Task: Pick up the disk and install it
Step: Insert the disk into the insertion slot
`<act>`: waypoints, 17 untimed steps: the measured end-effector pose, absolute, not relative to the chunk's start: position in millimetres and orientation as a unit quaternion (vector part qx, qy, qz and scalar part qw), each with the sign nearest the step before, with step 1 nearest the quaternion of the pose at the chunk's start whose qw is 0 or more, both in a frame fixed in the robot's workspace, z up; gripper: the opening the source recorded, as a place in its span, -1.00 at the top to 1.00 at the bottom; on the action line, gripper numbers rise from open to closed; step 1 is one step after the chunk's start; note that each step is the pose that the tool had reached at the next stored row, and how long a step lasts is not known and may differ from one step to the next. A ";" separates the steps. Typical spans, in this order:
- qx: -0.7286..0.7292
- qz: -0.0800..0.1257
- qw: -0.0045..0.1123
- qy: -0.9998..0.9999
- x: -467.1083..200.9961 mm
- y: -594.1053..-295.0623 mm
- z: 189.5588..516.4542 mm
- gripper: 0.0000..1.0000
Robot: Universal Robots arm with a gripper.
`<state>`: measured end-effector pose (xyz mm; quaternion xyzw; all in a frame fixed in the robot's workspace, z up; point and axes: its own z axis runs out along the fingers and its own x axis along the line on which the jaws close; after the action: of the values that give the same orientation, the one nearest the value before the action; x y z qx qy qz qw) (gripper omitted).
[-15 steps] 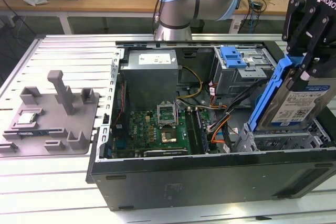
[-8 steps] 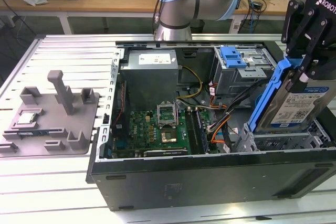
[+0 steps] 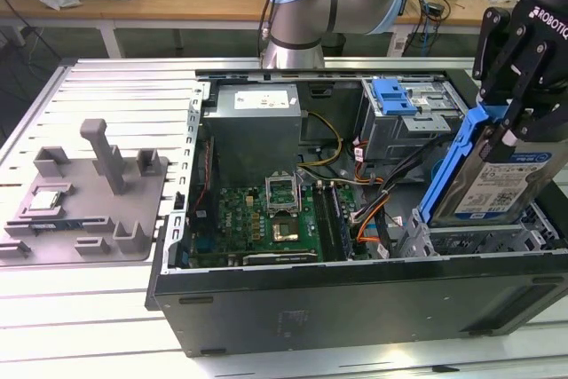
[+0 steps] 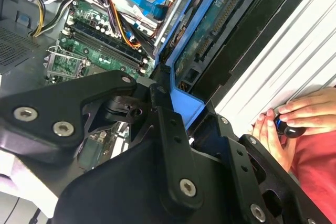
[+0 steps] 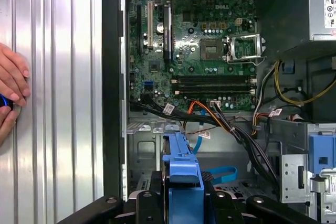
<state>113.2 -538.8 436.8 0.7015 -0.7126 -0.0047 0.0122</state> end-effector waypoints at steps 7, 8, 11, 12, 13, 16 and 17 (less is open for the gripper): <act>0.701 -0.005 0.012 -0.713 113.2 -538.8 433.3 0.26; 0.701 -0.005 0.012 -0.713 113.2 -538.9 432.7 0.26; 0.701 -0.005 0.012 -0.713 113.2 -538.9 431.1 0.26; 0.701 -0.005 0.012 -0.713 113.2 -538.9 430.8 0.26; 0.701 -0.005 0.012 -0.713 113.2 -538.9 430.3 0.26; 0.701 -0.005 0.012 -0.713 113.2 -539.0 429.0 0.26; 0.701 -0.005 0.012 -0.713 113.2 -539.0 428.6 0.26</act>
<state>113.2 -539.0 428.6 0.7006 -0.7134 -0.0047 0.0121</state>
